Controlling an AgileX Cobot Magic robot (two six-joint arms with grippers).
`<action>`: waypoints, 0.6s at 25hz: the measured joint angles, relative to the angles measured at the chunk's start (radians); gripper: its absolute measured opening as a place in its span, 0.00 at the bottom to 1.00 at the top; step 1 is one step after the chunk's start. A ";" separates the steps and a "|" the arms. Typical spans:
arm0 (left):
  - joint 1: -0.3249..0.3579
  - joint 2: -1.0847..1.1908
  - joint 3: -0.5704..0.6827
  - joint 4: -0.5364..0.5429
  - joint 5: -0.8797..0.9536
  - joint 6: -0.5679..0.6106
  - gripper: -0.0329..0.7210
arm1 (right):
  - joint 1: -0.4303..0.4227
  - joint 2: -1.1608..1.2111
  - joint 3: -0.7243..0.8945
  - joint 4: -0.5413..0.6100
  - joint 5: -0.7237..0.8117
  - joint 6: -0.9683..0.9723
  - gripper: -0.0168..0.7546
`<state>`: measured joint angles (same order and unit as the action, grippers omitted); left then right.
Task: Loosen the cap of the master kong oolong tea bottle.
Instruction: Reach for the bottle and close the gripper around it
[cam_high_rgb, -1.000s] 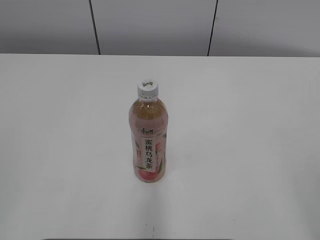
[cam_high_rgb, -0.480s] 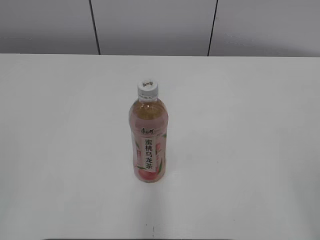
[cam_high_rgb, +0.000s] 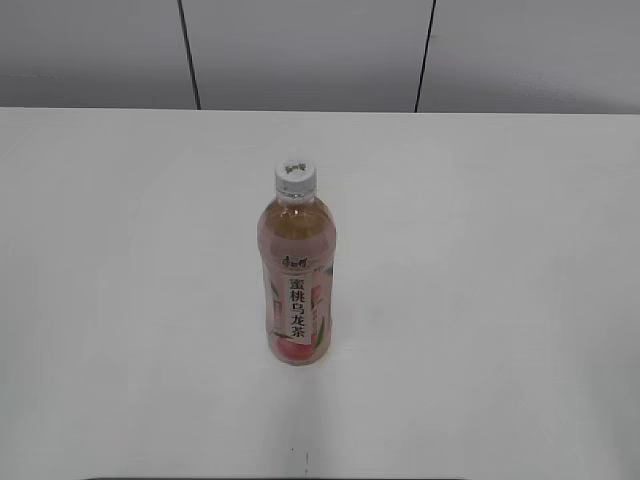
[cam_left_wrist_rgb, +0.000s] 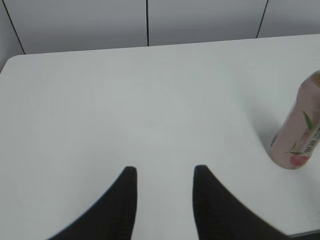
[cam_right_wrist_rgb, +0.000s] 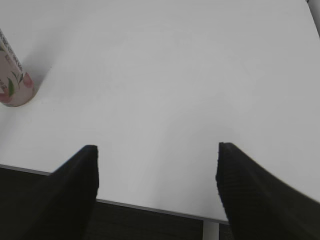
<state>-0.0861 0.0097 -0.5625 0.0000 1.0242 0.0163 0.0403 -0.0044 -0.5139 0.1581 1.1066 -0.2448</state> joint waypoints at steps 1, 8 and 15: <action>0.000 0.011 -0.002 0.000 -0.005 0.000 0.37 | 0.000 0.000 0.000 0.000 0.000 0.000 0.74; 0.000 0.104 -0.012 -0.008 -0.207 0.000 0.37 | 0.000 0.000 0.000 0.000 0.000 0.000 0.74; 0.000 0.325 -0.012 -0.020 -0.499 0.000 0.37 | 0.000 0.000 0.000 0.000 0.000 0.000 0.74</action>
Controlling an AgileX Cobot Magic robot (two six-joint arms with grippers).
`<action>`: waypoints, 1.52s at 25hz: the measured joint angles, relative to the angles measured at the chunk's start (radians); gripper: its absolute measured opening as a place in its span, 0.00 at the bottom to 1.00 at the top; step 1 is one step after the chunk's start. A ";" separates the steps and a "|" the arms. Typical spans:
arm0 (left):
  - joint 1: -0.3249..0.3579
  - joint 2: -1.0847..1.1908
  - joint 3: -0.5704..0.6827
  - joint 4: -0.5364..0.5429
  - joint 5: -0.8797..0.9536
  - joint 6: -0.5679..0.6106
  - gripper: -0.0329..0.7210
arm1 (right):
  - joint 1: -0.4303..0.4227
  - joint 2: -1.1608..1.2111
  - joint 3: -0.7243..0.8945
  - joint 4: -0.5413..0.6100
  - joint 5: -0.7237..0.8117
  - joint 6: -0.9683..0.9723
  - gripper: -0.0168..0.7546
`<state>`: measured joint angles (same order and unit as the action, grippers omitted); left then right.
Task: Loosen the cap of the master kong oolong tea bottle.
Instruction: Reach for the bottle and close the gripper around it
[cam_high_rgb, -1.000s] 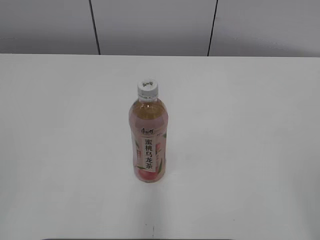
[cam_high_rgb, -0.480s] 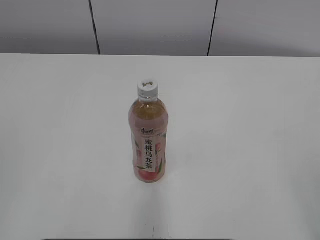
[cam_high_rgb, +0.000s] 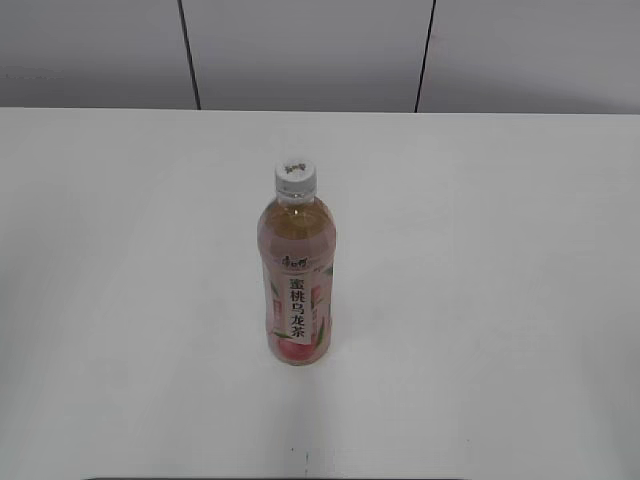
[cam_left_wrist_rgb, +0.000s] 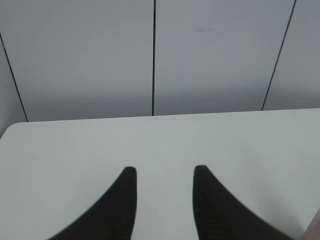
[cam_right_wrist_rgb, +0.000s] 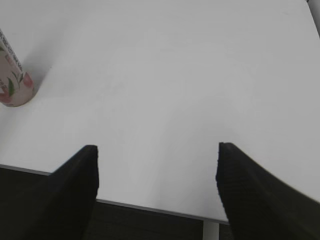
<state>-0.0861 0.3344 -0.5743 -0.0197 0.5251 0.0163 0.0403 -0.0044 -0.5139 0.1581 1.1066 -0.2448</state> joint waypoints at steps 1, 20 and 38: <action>0.000 0.046 0.000 -0.001 -0.037 0.000 0.37 | 0.000 0.000 0.000 0.000 0.000 0.000 0.74; 0.001 0.816 0.000 -0.145 -0.822 0.000 0.39 | 0.000 0.000 0.000 0.001 0.000 0.000 0.74; 0.002 1.284 0.196 0.156 -1.568 -0.090 0.39 | 0.000 0.000 0.000 0.001 -0.001 0.000 0.74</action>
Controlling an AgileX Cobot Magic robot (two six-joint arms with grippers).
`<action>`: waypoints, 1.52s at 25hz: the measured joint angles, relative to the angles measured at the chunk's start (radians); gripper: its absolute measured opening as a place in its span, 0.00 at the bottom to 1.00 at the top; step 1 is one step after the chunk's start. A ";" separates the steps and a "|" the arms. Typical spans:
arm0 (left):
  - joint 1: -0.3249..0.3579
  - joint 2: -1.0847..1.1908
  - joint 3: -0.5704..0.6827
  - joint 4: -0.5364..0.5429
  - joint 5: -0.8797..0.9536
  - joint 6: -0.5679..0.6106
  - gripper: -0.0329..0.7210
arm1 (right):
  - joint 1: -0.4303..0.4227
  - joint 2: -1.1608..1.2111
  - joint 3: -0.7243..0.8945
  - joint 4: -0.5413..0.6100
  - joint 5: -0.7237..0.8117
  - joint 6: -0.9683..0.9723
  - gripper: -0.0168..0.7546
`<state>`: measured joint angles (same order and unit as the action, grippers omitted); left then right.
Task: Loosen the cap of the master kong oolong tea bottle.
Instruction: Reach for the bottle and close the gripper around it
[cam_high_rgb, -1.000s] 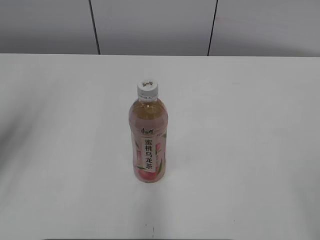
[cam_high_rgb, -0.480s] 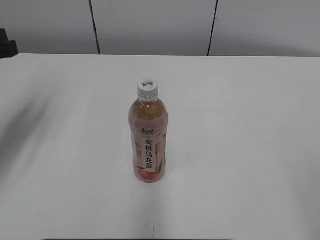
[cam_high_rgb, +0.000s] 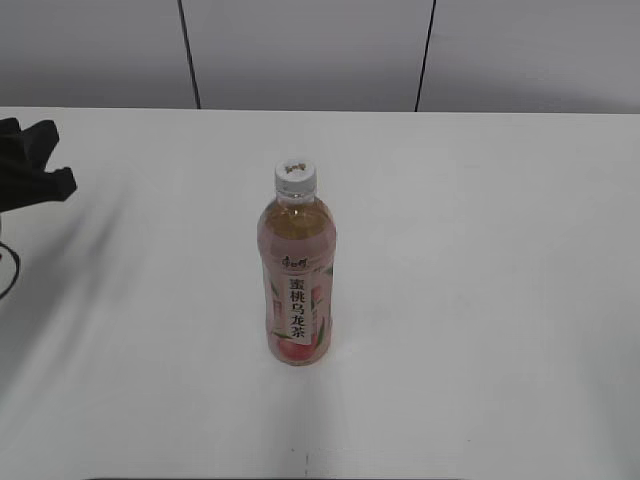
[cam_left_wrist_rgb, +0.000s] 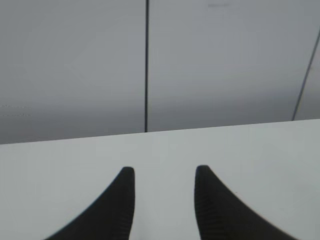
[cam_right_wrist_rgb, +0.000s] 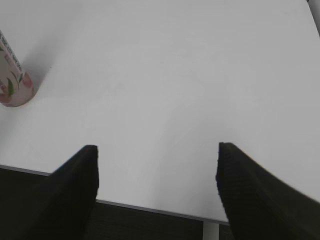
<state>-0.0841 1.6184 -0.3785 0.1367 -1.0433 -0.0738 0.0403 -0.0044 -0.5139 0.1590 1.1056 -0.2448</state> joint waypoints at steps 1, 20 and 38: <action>0.000 0.014 0.023 0.029 -0.063 -0.001 0.39 | 0.000 0.000 0.000 0.000 0.000 0.000 0.74; 0.000 0.079 0.091 0.655 -0.159 -0.112 0.79 | 0.000 0.000 0.000 0.000 0.000 0.000 0.74; 0.000 0.079 0.075 0.809 -0.160 -0.192 0.94 | 0.000 0.000 0.000 0.000 0.000 0.000 0.74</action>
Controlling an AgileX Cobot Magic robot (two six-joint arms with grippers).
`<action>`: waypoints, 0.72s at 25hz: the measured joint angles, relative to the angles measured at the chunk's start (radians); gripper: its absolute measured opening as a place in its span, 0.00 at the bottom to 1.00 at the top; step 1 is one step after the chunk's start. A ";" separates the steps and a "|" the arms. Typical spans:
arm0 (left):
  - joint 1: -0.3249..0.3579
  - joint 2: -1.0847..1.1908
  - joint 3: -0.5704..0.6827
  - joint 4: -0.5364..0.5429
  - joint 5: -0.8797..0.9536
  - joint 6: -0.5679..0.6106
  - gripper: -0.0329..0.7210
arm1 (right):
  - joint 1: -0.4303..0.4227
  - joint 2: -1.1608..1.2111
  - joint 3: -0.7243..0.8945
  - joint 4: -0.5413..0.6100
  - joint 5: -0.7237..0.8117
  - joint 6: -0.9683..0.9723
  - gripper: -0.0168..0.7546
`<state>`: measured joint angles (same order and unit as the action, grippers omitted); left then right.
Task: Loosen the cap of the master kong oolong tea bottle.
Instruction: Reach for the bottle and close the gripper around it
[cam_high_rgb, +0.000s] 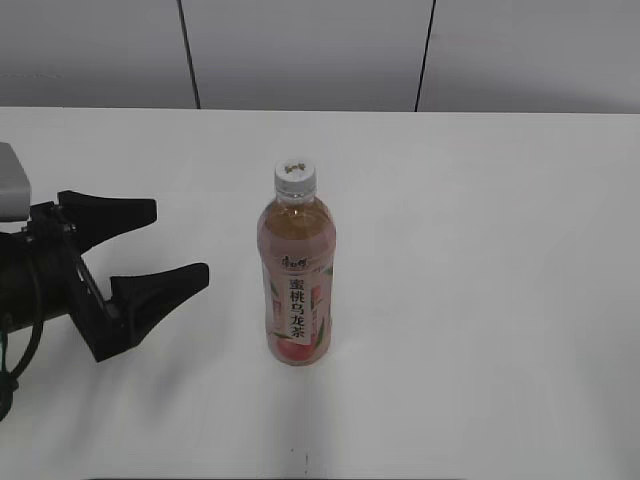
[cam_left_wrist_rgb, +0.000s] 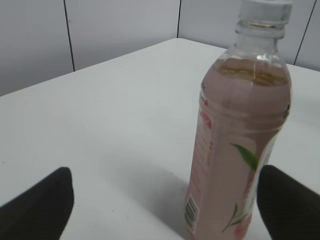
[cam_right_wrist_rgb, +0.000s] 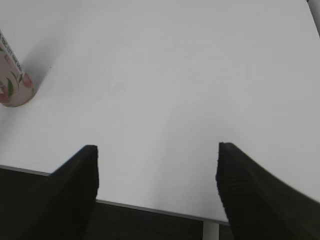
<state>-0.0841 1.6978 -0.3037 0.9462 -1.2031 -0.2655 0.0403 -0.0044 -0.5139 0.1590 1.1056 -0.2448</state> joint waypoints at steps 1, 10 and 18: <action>-0.002 0.001 -0.005 0.002 0.000 0.000 0.94 | 0.000 0.000 0.000 0.000 0.000 0.000 0.74; -0.150 0.002 -0.080 0.001 0.000 0.000 0.91 | 0.000 0.000 0.000 0.000 0.000 0.000 0.74; -0.221 0.012 -0.128 -0.016 -0.005 -0.034 0.90 | 0.000 0.000 0.000 0.000 0.000 0.000 0.74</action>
<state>-0.3054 1.7101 -0.4322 0.9303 -1.2085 -0.2992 0.0403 -0.0044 -0.5139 0.1590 1.1056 -0.2448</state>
